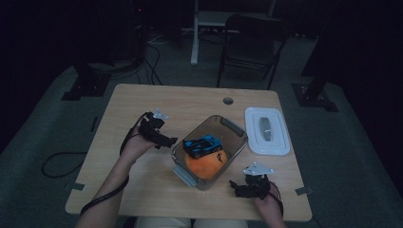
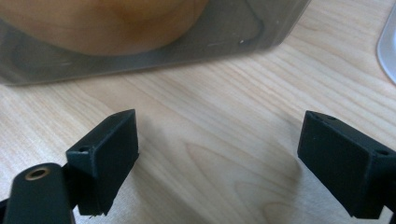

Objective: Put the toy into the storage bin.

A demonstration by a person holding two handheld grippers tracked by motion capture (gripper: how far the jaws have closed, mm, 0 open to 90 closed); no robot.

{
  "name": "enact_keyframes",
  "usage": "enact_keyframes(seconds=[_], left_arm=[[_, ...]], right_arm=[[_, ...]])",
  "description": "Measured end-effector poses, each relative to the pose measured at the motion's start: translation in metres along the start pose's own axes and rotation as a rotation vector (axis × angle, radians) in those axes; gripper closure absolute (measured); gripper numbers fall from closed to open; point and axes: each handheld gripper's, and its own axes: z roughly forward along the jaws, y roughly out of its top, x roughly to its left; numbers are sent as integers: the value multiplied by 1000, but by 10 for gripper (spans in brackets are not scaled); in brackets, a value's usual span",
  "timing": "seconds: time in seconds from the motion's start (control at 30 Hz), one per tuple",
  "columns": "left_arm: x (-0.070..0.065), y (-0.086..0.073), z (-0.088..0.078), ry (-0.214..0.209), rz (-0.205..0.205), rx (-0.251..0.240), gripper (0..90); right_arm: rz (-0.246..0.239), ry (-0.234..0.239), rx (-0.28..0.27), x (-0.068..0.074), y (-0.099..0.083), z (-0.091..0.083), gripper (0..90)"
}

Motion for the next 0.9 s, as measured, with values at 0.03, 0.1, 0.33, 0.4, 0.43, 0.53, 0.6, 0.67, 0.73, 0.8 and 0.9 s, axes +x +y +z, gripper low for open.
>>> enact_keyframes(seconds=[0.03, 0.1, 0.33, 0.4, 0.43, 0.53, 0.6, 0.67, 0.73, 0.8, 0.9], left_arm=[[0, -2, 5, -10, -1, 11, 22], [-2, -7, 13, -6, 7, 29, 23], [-1, -19, 36, -25, -15, 53, 24], [-4, -21, 41, -27, 2, 61, 23], [-6, -21, 42, -36, 8, 61, 23], [-10, -21, 44, -52, 20, 38, 26], [-10, -21, 43, -51, 16, 22, 26], [-10, -23, 42, -64, -1, 17, 27], [-10, -24, 41, -64, -3, 13, 26], [-12, -27, 39, -63, 2, 3, 26], [-14, -30, 36, -60, 5, 2, 26]], right_arm=[[-2, -1, -2, -1, 1, 0, 121], [12, 2, -15, -5, 5, 0, 121], [57, -49, -43, -15, 19, 3, 121], [65, -60, -43, -15, 23, 5, 121], [60, -63, -48, -15, 24, 7, 121], [44, -58, -54, -13, 27, 10, 121], [45, -59, -49, -14, 28, 11, 121], [54, -56, -56, -14, 28, 10, 121], [55, -53, -58, -15, 28, 10, 121], [54, -57, -59, -15, 29, 11, 121], [45, -62, -65, -14, 36, 14, 123]])
